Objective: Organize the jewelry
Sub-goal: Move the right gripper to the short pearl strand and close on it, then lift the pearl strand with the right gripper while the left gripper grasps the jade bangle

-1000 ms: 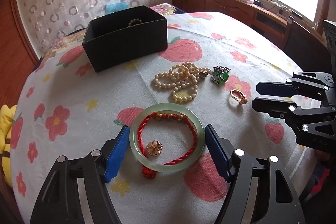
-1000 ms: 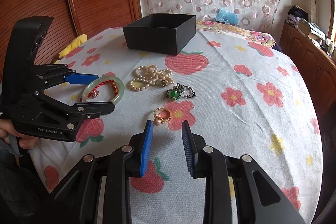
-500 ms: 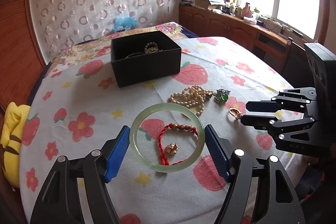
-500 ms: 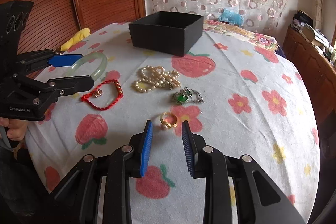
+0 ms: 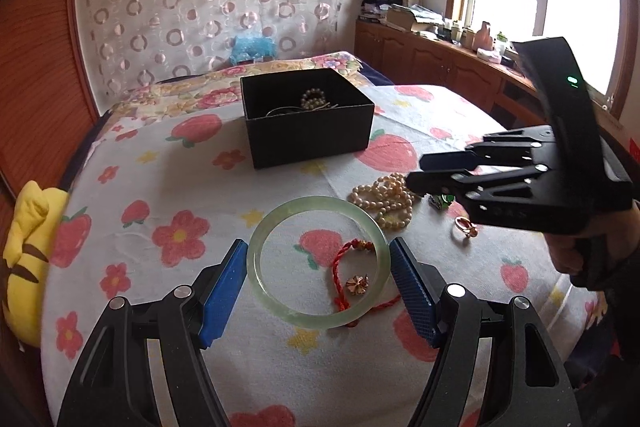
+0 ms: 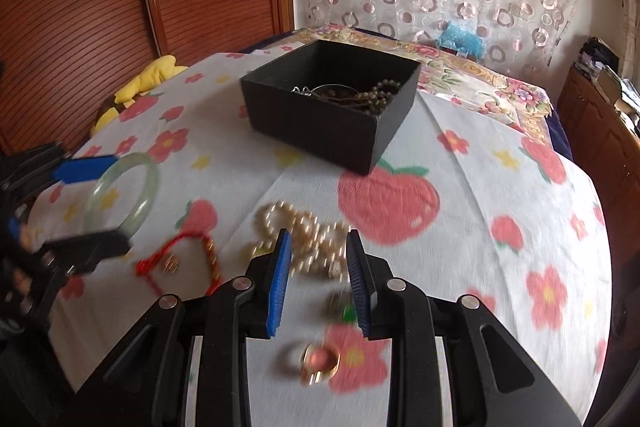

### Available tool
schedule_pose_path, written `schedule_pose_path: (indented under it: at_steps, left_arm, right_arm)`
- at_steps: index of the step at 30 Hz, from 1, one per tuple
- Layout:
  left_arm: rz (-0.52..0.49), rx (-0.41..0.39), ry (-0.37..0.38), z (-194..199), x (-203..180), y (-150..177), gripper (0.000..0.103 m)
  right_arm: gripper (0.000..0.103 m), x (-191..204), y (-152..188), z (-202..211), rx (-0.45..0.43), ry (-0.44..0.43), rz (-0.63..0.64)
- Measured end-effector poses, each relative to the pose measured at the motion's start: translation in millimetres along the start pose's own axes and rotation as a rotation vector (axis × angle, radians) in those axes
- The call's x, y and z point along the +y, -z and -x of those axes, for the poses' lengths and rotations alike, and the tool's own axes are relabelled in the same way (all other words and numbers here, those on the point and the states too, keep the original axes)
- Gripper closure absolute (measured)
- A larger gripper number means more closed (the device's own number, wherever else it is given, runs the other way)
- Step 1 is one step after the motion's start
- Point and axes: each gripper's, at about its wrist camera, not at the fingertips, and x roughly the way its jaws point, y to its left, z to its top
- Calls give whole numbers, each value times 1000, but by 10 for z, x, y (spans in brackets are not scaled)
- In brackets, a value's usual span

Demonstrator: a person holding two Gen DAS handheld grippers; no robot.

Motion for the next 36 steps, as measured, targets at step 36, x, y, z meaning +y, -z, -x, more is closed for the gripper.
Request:
schedule_pose_path:
  at_steps: [36]
  left_arm:
    - [25, -18, -21, -33, 198, -76, 34]
  right_arm:
    - [98, -96, -538, 478, -137, 13, 33]
